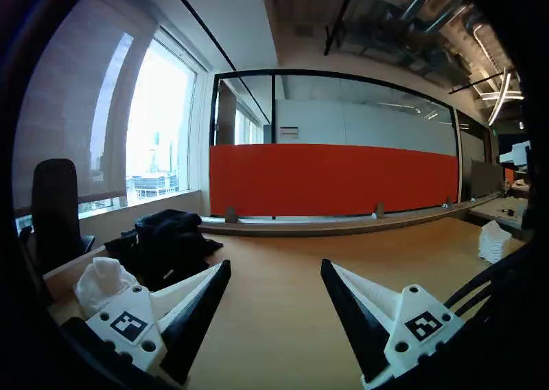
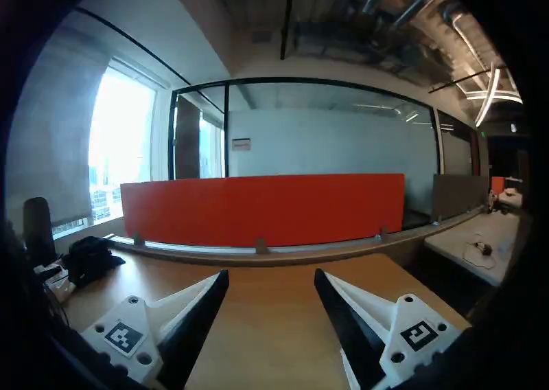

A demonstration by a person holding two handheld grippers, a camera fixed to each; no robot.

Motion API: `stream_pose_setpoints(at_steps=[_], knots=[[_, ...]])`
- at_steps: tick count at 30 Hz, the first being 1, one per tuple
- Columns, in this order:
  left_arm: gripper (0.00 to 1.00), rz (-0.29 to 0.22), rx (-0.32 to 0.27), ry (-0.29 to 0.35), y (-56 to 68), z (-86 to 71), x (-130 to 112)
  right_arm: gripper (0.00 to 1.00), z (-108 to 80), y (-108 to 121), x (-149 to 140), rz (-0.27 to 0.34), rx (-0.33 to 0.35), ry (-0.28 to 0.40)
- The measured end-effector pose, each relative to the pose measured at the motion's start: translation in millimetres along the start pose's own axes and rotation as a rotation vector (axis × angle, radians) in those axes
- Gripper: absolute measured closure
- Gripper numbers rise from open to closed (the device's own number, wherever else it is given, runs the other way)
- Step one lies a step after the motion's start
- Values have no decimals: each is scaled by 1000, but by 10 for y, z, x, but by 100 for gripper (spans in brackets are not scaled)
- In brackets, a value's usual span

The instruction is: Fold towel

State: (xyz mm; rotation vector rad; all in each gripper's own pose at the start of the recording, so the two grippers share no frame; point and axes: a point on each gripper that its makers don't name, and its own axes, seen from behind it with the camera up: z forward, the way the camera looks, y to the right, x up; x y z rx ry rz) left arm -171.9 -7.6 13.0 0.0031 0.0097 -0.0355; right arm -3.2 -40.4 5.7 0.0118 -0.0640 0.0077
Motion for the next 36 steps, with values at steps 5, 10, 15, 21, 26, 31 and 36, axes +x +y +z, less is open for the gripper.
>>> stream_pose_setpoints(at_steps=[5, 10, 15, 21, 26, 31, 36], knots=[[3, -12, 0, 6, 39, 20, -124, 4, 7, 7, -57, -13, -1, 1], [3, -15, -3, 13, 89, 38, -211, 4, 15, 17, -104, -19, -2, -1], [3, -13, 2, 27, 102, 56, -264, 4, 23, 46, -201, -7, -2, -3], [3, -22, 10, 37, 94, 51, -336, 4, 29, 103, -263, 7, -9, -9], [3, -26, 7, 39, 119, 68, -379, 4, 36, 134, -292, 8, -11, -9], [3, -16, 9, 36, 132, 55, -423, 4, 44, 154, -312, 9, -13, -11], [3, -8, 13, 40, 113, 59, -449, 4, 47, 163, -331, 14, -14, -13]])
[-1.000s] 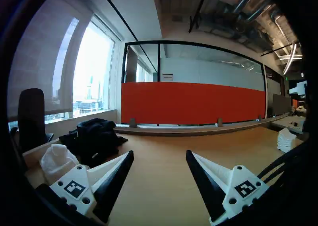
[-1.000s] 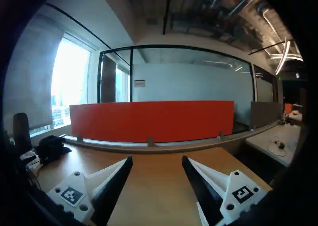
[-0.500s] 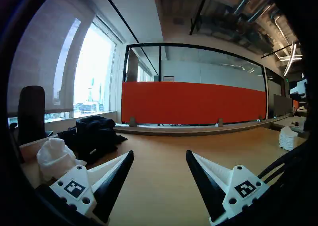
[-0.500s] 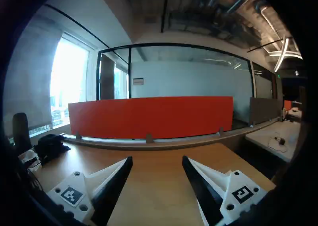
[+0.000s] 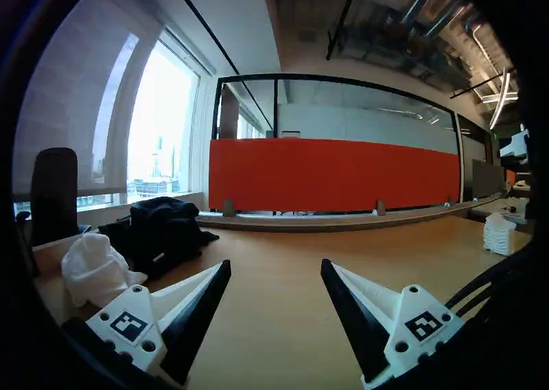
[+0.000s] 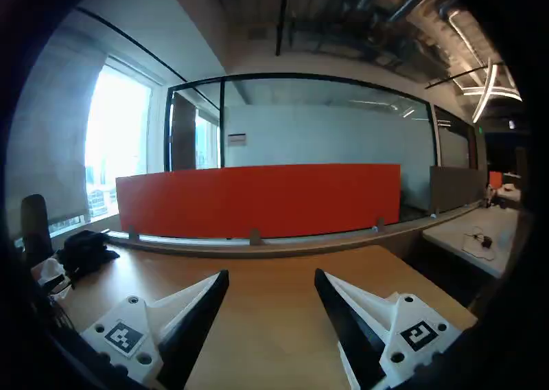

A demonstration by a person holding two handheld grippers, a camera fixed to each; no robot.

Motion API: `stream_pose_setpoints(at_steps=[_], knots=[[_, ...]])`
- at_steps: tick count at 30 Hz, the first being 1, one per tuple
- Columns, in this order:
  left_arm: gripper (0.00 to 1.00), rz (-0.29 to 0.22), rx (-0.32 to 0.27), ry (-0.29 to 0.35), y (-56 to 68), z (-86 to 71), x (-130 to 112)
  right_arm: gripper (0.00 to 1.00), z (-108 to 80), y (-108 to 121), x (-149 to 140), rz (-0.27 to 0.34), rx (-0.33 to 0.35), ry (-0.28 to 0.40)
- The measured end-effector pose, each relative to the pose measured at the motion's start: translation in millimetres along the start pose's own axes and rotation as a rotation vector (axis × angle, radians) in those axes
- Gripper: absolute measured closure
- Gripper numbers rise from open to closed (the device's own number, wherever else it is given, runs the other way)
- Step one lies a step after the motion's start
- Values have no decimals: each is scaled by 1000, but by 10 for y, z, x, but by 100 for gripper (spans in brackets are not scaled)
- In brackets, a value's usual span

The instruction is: Fold towel

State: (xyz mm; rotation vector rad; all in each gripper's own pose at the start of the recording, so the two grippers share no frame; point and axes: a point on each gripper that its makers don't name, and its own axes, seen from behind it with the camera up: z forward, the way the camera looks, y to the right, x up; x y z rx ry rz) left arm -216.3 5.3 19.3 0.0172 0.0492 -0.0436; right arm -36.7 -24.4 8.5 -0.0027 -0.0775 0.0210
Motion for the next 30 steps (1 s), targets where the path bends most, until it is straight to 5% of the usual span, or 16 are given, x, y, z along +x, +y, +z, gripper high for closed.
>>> stream_pose_setpoints(at_steps=[30], knots=[[3, 21, -4, 1, 15, 13, -37, 4, -5, 95, 30, -17, 8, 46]])
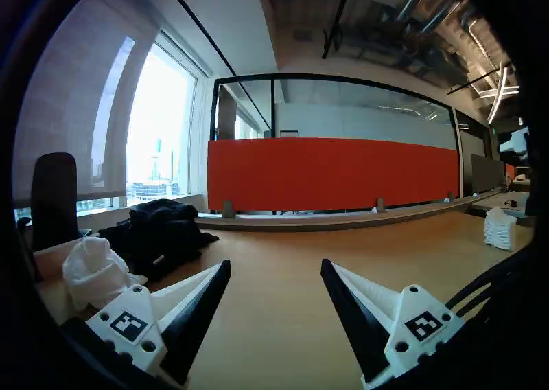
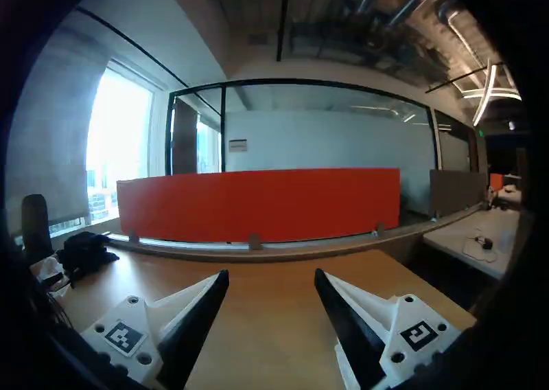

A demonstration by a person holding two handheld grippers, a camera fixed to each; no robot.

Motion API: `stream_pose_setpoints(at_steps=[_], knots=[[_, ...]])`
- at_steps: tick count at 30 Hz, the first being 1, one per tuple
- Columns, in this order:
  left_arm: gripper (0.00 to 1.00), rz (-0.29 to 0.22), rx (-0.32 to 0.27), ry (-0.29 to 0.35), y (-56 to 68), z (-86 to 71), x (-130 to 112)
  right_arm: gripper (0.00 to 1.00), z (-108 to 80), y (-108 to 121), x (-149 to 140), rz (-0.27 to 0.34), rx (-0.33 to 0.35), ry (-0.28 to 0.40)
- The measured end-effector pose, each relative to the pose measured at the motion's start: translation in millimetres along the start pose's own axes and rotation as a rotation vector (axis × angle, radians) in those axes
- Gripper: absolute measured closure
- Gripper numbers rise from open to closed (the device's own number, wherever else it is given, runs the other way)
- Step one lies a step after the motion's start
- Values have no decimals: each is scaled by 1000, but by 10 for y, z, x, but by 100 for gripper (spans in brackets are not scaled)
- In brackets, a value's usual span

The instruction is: Fold towel

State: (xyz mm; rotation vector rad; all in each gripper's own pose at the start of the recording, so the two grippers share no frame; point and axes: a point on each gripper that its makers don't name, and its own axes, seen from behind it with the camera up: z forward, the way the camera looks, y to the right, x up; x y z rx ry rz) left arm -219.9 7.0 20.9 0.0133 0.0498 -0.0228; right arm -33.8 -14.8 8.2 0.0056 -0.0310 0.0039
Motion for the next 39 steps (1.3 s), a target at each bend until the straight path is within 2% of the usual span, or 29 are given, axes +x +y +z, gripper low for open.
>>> stream_pose_setpoints(at_steps=[5, 8, 18, 29, 39], knots=[[2, 0, 0, 0, -1, -4, -2, 4, -6, -3, 11, -18, 15, 35], [2, 0, 0, 0, -1, -3, -4, 4, -10, -12, -32, -8, 27, 46], [3, 0, 0, 1, -5, 1, -9, 4, 52, 215, -516, -16, -10, 46], [3, 0, 0, 0, 0, 2, -17, 4, 69, 371, -918, 13, -18, 51], [2, 0, 0, 1, -5, 2, -18, 3, 95, 395, -1098, 65, -19, 56]])
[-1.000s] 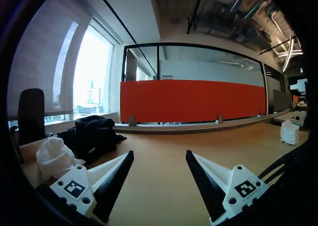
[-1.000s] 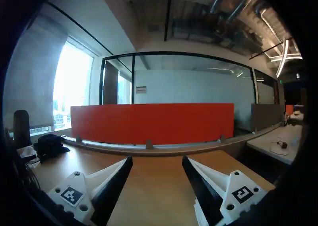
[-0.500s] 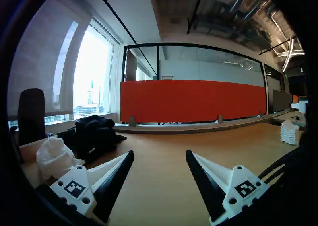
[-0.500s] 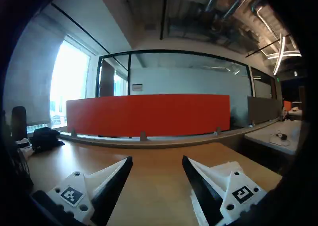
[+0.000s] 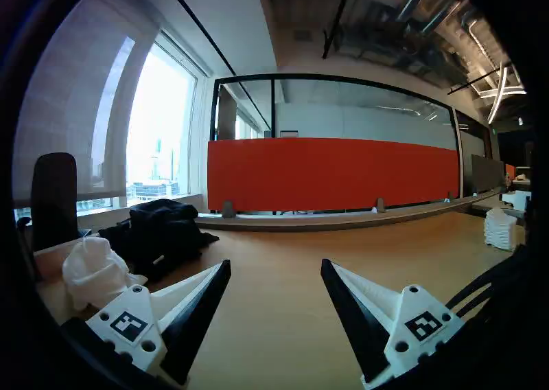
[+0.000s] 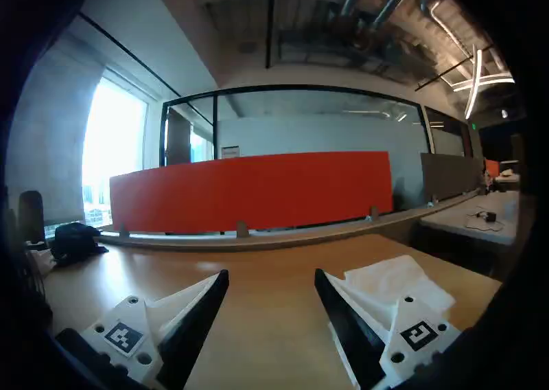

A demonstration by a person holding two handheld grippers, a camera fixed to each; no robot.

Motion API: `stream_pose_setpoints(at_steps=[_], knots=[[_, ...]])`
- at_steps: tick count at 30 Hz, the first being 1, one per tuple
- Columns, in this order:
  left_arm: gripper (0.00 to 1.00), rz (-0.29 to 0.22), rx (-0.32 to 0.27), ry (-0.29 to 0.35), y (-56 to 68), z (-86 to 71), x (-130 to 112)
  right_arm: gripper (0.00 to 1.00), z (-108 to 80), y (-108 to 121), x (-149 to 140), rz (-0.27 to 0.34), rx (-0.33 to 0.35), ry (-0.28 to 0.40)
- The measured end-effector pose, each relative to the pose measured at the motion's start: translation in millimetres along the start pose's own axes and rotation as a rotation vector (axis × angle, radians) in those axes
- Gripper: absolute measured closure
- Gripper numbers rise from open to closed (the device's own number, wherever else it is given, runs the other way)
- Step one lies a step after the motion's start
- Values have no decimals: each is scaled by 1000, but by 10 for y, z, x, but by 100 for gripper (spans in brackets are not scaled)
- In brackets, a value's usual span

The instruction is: Fold towel

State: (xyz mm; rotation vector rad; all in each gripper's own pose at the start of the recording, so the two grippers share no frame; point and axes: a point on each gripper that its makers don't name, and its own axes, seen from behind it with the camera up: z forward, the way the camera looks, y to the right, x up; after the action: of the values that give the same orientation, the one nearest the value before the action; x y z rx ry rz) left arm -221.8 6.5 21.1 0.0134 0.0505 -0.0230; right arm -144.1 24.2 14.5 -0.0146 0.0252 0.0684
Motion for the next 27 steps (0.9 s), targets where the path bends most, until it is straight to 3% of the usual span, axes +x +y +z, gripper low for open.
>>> stream_pose_setpoints(at_steps=[27], knots=[[3, 0, 0, 0, -1, 3, 0, 3, 52, -75, -253, -20, 19, -11]])
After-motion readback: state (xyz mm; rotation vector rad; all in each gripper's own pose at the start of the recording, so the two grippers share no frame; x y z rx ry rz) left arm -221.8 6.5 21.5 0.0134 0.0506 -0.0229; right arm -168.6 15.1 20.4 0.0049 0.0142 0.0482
